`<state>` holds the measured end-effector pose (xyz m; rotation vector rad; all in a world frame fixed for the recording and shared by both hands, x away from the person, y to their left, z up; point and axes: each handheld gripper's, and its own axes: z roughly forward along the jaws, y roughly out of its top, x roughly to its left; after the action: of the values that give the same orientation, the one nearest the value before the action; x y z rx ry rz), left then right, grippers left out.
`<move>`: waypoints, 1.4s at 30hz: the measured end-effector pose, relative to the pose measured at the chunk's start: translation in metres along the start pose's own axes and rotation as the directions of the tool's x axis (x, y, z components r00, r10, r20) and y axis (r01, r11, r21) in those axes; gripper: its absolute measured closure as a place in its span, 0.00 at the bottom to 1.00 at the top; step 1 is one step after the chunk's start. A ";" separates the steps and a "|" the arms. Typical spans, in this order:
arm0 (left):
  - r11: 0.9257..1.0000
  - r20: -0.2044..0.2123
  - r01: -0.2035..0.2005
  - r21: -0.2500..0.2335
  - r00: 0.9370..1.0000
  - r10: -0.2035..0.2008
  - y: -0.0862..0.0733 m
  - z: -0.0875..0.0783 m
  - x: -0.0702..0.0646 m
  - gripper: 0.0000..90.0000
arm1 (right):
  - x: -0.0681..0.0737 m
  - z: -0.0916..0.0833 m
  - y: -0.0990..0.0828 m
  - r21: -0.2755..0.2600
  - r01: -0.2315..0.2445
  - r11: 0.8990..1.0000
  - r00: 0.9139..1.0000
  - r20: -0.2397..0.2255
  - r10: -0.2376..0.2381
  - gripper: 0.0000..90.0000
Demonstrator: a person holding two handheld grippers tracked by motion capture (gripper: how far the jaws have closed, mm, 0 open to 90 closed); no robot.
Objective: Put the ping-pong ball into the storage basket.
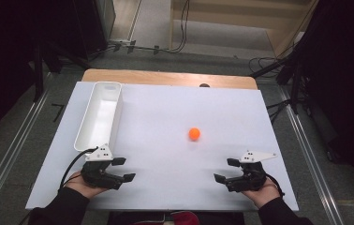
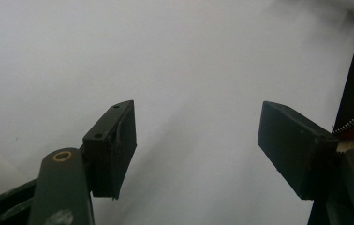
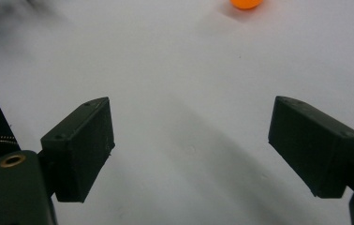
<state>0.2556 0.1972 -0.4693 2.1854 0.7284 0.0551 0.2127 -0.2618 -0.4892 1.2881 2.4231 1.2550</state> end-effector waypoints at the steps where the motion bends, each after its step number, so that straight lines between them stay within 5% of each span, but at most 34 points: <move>1: 1.000 -0.001 0.002 0.000 1.000 -0.002 0.000 0.000 0.000 0.32 | 0.000 0.000 0.000 0.002 0.001 1.000 1.000 0.000 -0.001 0.15; 42: 1.000 -0.014 0.003 -0.009 1.000 -0.003 0.001 0.002 0.001 0.32 | 0.001 0.005 -0.003 -0.025 -0.036 0.999 0.999 -0.011 0.036 0.14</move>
<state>0.2577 0.1961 -0.4703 2.1771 0.7374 0.0724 0.2124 -0.2592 -0.4940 1.3276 2.3941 1.3001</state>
